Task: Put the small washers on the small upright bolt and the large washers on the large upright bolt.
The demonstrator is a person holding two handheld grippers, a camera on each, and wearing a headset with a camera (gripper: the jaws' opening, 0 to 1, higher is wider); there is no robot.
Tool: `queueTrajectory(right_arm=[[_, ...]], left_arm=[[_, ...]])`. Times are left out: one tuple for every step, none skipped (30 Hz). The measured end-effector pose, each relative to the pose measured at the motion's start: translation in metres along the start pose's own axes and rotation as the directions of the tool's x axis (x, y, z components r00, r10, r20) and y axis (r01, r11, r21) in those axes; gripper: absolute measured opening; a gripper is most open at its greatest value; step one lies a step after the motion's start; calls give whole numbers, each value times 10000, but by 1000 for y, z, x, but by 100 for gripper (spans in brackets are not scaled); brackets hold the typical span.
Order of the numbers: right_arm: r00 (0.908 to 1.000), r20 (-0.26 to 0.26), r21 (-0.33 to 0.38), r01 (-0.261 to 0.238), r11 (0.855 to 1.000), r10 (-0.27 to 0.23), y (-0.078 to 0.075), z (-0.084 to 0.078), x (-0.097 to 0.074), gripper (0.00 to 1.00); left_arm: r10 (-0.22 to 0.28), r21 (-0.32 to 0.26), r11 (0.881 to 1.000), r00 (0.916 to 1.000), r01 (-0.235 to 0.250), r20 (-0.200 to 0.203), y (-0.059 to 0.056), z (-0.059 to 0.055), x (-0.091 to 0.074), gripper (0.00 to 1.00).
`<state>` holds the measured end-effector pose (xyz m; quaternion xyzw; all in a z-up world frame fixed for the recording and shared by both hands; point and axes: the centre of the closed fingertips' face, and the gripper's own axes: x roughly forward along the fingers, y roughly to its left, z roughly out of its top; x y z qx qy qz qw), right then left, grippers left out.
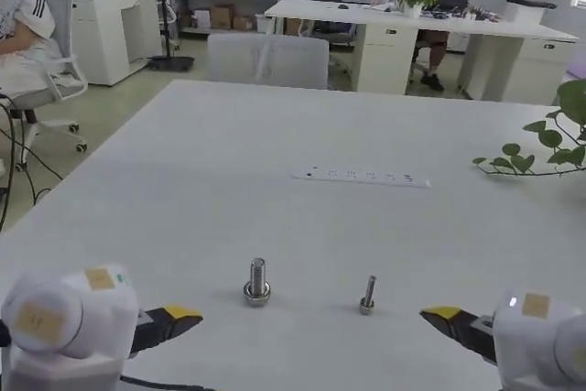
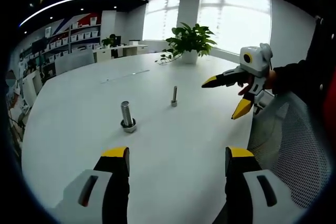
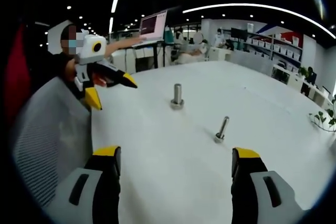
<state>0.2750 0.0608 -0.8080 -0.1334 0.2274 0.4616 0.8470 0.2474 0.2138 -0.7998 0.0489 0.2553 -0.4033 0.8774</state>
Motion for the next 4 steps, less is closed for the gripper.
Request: queueTrajectory(right_arm=[[10000,14,-4,29,10000,-29,-1,0,0,88],[10000,20,18,37,10000,-37,-1,1,0,88],[10000,39,43,55,10000,-56,-1,1,-1,88],[10000,46,41,65,10000,-66,-1,1,-1,88]], left_arm=[[-16,14,10000,10000,16,-11,0,0,0,74],[-24,21,10000,10000,24,-19,0,0,1,74],[-31,29,10000,10000,31,-24,-1,0,1,74],[-37,22,10000,10000,37,-22,0,0,1,74]])
